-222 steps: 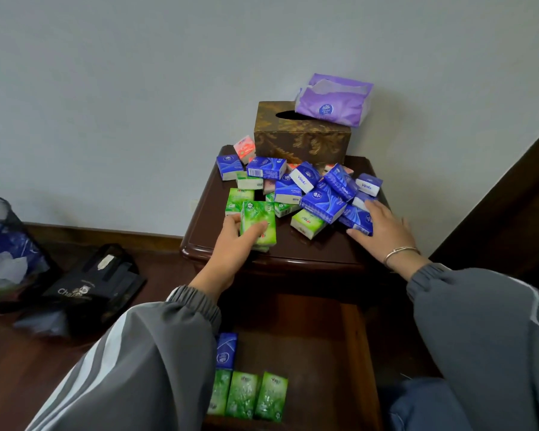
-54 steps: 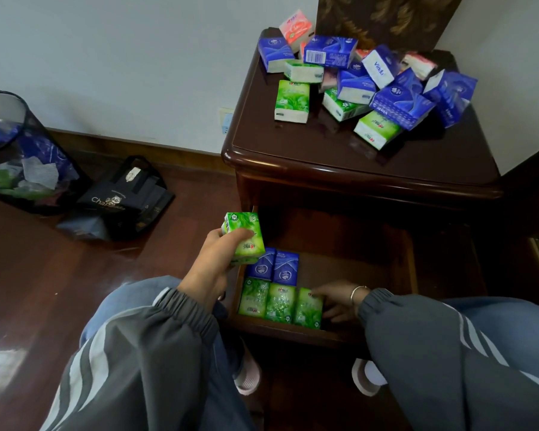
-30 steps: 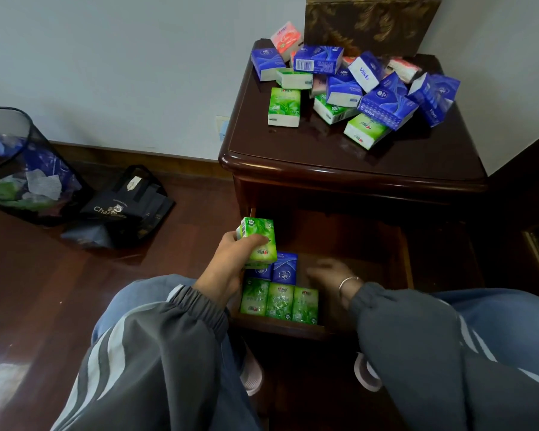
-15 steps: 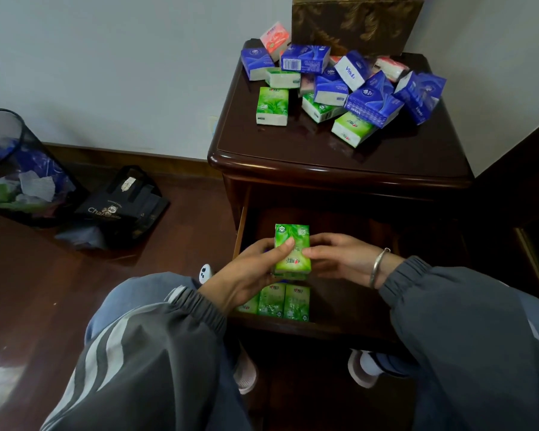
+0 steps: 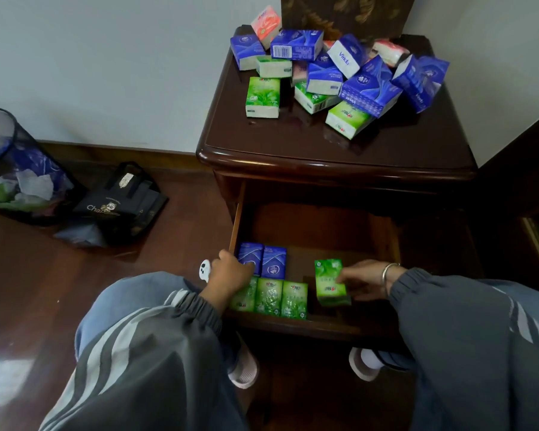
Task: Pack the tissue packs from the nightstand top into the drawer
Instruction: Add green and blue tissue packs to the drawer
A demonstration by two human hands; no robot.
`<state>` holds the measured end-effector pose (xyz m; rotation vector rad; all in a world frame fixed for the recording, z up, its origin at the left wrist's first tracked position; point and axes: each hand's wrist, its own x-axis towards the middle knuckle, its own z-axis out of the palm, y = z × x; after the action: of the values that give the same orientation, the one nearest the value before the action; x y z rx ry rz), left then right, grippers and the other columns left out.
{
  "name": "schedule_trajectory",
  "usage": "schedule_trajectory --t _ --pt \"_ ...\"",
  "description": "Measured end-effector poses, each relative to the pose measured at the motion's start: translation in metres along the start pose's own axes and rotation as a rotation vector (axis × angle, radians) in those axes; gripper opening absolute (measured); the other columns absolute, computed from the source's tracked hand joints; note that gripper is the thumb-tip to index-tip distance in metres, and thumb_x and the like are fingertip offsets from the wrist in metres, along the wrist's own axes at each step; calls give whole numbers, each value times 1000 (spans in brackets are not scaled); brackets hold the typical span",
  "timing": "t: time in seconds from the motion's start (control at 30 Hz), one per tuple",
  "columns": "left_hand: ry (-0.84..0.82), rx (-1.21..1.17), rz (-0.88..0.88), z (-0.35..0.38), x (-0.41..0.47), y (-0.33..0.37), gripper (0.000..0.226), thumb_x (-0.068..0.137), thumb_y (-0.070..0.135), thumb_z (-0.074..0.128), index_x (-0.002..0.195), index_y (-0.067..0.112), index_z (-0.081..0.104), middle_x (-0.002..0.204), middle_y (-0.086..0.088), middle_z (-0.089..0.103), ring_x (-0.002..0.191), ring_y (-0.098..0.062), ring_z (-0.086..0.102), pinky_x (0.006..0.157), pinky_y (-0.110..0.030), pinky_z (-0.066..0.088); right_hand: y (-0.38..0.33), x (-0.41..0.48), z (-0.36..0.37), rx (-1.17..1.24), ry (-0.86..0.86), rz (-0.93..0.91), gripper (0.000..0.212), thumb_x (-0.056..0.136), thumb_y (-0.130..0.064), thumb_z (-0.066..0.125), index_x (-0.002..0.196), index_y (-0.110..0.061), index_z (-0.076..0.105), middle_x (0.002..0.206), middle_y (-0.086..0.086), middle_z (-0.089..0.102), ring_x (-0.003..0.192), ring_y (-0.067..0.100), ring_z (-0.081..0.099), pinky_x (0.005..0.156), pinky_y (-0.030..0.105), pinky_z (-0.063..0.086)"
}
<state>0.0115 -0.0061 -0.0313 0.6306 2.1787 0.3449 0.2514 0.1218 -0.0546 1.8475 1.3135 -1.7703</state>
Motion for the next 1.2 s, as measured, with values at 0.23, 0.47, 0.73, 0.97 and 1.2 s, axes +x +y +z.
schedule_trajectory --t 0.23,0.47,0.73,0.97,1.2 --pt "-31 19 14 3 5 -2 56 89 28 57 132 0 35 134 -20 46 118 -34 51 97 -39 46 16 13 5 -184 62 89 41 76 -16 72 114 -6 58 104 9 60 94 22 58 62 27 51" --pt "-35 5 6 4 6 -2 59 88 30 57 133 0 35 135 -19 45 119 -35 50 98 -42 46 23 17 25 -155 44 70 44 79 -6 68 121 -5 54 122 14 59 111 26 57 84 36 55" --pt "-29 38 9 5 8 -2 59 89 31 56 134 0 34 136 -20 43 120 -35 48 98 -40 45 19 15 26 -114 93 18 45 88 -20 63 128 -4 48 130 15 51 114 29 52 85 40 52" --pt "-33 20 3 6 7 0 60 89 29 56 136 -1 33 137 -21 43 120 -35 49 99 -42 45 23 10 42 -56 -34 -30 37 91 -9 58 126 -4 49 126 15 56 117 30 56 79 39 56" --pt "-53 10 -2 5 7 0 62 91 28 56 138 -1 29 139 -21 43 123 -35 48 101 -43 44 23 4 50 6 -85 -1 43 95 -25 52 134 -8 44 134 14 50 121 31 52 91 42 52"
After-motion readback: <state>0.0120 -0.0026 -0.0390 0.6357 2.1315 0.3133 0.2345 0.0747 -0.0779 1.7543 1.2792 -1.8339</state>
